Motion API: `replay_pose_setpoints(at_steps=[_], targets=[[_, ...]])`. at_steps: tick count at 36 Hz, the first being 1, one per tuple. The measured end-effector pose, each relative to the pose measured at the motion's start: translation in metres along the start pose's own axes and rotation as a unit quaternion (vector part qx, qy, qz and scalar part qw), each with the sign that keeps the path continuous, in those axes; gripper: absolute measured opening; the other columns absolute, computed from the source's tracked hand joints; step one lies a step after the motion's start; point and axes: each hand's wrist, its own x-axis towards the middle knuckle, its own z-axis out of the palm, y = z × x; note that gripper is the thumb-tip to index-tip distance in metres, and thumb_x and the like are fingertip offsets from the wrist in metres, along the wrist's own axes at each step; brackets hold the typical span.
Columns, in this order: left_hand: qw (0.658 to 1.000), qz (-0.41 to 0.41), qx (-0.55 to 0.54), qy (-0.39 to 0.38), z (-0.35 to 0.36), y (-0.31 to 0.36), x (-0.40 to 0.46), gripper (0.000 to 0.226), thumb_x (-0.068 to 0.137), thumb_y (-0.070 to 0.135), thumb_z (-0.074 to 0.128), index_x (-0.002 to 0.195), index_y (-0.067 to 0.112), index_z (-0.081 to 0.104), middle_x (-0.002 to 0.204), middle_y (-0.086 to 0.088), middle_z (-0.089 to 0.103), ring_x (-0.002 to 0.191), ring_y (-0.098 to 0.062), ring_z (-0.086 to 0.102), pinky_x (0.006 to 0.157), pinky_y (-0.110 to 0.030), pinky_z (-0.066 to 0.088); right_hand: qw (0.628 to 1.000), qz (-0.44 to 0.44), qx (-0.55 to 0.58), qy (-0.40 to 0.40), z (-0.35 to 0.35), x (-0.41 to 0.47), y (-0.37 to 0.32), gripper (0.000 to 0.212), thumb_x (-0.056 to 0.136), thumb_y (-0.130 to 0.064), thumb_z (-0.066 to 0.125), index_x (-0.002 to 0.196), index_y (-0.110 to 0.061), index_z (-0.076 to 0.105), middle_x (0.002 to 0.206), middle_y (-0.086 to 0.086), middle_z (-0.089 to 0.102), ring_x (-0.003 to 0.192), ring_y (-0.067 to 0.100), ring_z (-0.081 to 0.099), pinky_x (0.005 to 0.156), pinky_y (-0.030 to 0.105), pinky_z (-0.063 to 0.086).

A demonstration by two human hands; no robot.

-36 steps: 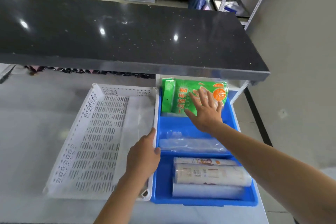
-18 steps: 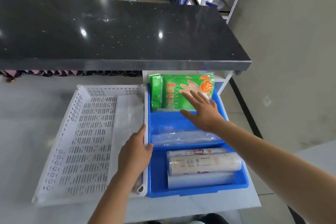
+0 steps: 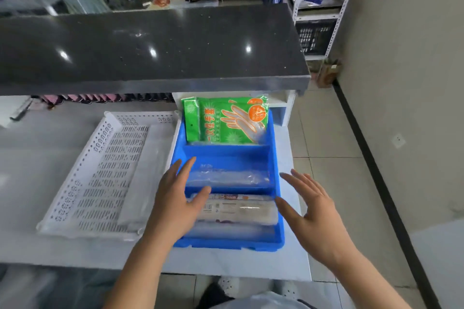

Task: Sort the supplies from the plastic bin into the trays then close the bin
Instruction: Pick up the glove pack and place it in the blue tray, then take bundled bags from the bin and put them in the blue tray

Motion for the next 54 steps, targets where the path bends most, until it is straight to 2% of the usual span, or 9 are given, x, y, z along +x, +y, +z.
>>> replay_pose_setpoints(at_steps=[7, 13, 20, 26, 31, 35, 41, 47, 54], targets=[[0.994, -0.039, -0.02, 0.102, 0.054, 0.037, -0.08, 0.076, 0.082, 0.055, 0.061, 0.147, 0.02, 0.045, 0.157, -0.001, 0.031, 0.148, -0.017, 0.024, 0.119, -0.049, 0.025, 0.996, -0.048, 0.064, -0.047, -0.014, -0.014, 0.023, 0.047, 0.088, -0.038, 0.064, 0.135, -0.038, 0.055, 0.145, -0.018, 0.048, 0.145, 0.006, 0.028, 0.118, 0.032, 0.026], [0.979, -0.162, -0.007, 0.119, 0.059, 0.023, -0.166, 0.083, 0.077, 0.076, 0.051, 0.15, 0.043, 0.03, 0.162, 0.012, 0.022, 0.15, -0.008, 0.013, 0.121, -0.046, 0.022, 0.978, -0.125, 0.072, -0.151, 0.001, -0.024, 0.005, 0.047, 0.088, -0.037, 0.064, 0.134, -0.034, 0.057, 0.144, -0.014, 0.051, 0.145, 0.008, 0.029, 0.119, 0.036, 0.027], [0.952, -0.273, 0.0, 0.142, 0.043, 0.003, -0.251, 0.083, 0.08, 0.062, 0.064, 0.149, 0.051, 0.019, 0.164, 0.012, 0.01, 0.151, -0.009, 0.003, 0.122, -0.045, 0.016, 0.926, -0.238, -0.006, -0.295, 0.03, -0.066, -0.033, 0.048, 0.086, -0.056, 0.06, 0.132, -0.045, 0.054, 0.141, -0.021, 0.05, 0.142, 0.007, 0.032, 0.117, 0.037, 0.025], [0.931, -0.341, 0.026, 0.126, 0.022, -0.038, -0.301, 0.091, 0.078, 0.078, 0.047, 0.152, 0.051, 0.001, 0.164, 0.016, -0.012, 0.151, -0.012, -0.01, 0.122, -0.043, 0.008, 0.882, -0.283, -0.062, -0.372, 0.07, -0.119, -0.068, 0.053, 0.087, -0.053, 0.061, 0.138, -0.042, 0.049, 0.147, -0.018, 0.046, 0.139, 0.005, 0.038, 0.116, 0.032, 0.028], [0.928, -0.35, 0.023, 0.128, -0.01, -0.081, -0.349, 0.096, 0.068, 0.086, 0.033, 0.151, 0.051, -0.001, 0.164, 0.016, -0.01, 0.151, -0.012, -0.009, 0.121, -0.041, 0.006, 0.86, -0.267, -0.095, -0.424, 0.105, -0.158, -0.096, 0.05, 0.086, -0.054, 0.062, 0.133, -0.048, 0.046, 0.142, -0.023, 0.047, 0.112, 0.006, 0.057, 0.103, 0.026, 0.039], [0.923, -0.353, -0.023, 0.155, -0.026, -0.113, -0.399, 0.091, 0.071, 0.083, 0.037, 0.149, 0.055, -0.001, 0.164, 0.018, -0.006, 0.15, -0.008, -0.007, 0.121, -0.037, 0.006, 0.851, -0.271, -0.109, -0.436, 0.141, -0.19, -0.119, 0.048, 0.086, -0.05, 0.065, 0.131, -0.046, 0.05, 0.129, -0.024, 0.051, 0.118, 0.0, 0.05, 0.099, 0.021, 0.037], [0.906, -0.402, -0.077, 0.105, -0.039, -0.168, -0.47, 0.087, 0.085, 0.068, 0.052, 0.154, 0.046, 0.005, 0.166, 0.009, 0.0, 0.152, -0.013, -0.003, 0.122, -0.036, 0.006, 0.849, -0.244, -0.111, -0.455, 0.199, -0.236, -0.145, 0.048, 0.088, -0.042, 0.067, 0.133, -0.039, 0.053, 0.124, -0.022, 0.049, 0.112, -0.005, 0.043, 0.093, 0.017, 0.032], [0.867, -0.44, -0.188, 0.139, -0.065, -0.213, -0.512, 0.081, 0.089, 0.059, 0.058, 0.154, 0.044, 0.012, 0.165, 0.01, 0.01, 0.15, -0.006, 0.004, 0.121, -0.032, 0.013, 0.806, -0.262, -0.136, -0.512, 0.228, -0.245, -0.176, 0.048, 0.079, -0.064, 0.061, 0.125, -0.063, 0.046, 0.128, -0.047, 0.04, 0.115, -0.035, 0.029, 0.09, 0.006, 0.034], [0.851, -0.435, -0.249, 0.159, -0.101, -0.284, -0.509, 0.082, 0.087, 0.054, 0.063, 0.15, 0.054, 0.011, 0.152, 0.032, 0.014, 0.143, 0.003, 0.018, 0.115, -0.024, 0.02, 0.801, -0.237, -0.176, -0.52, 0.32, -0.214, -0.217, 0.051, 0.082, -0.065, 0.059, 0.13, -0.054, 0.048, 0.133, -0.028, 0.047, 0.106, -0.009, 0.057, 0.089, 0.02, 0.045]])
